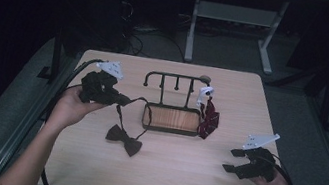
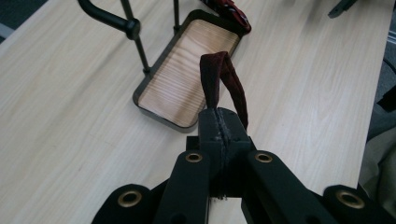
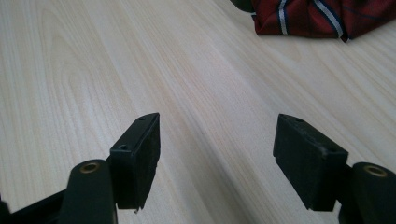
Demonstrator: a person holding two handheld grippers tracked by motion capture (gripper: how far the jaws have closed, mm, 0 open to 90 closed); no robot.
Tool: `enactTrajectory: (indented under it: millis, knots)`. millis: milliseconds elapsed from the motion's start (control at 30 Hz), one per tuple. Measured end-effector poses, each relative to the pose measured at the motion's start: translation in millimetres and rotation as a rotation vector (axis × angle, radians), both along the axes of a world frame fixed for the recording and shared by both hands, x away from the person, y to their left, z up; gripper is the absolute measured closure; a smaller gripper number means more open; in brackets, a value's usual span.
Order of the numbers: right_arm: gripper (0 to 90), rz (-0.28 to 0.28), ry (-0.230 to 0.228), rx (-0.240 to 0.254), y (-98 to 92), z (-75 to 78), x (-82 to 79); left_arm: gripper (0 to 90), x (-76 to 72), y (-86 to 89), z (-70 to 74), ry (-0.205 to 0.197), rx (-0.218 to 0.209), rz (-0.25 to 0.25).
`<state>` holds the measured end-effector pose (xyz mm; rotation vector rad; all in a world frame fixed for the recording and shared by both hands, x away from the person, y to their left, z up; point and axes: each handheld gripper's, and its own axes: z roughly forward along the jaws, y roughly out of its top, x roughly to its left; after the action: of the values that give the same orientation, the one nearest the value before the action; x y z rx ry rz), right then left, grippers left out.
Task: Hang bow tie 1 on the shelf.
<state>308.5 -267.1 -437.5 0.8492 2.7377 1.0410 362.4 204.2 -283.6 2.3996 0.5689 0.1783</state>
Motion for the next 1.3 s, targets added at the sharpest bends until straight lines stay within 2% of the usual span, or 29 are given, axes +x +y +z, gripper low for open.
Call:
enactTrajectory:
  millis: [167,300,533,1300]
  knots:
    - [31.4,0.000,0.000,-0.001,0.0,0.1,-0.1,89.4,6.9,0.3,4.8,0.006,-0.012,0.007]
    - [31.2,-0.002,0.000,0.004,-0.2,-0.4,0.0,89.4,12.2,-1.3,10.2,0.000,0.002,0.002]
    - [31.2,-0.004,0.005,0.004,-0.6,-0.3,-0.3,89.3,21.3,-6.6,18.7,-0.006,0.003,0.007]
    - [31.2,0.001,0.002,0.003,-1.7,-0.5,-0.9,89.3,39.5,-4.3,20.7,0.010,0.029,0.034]
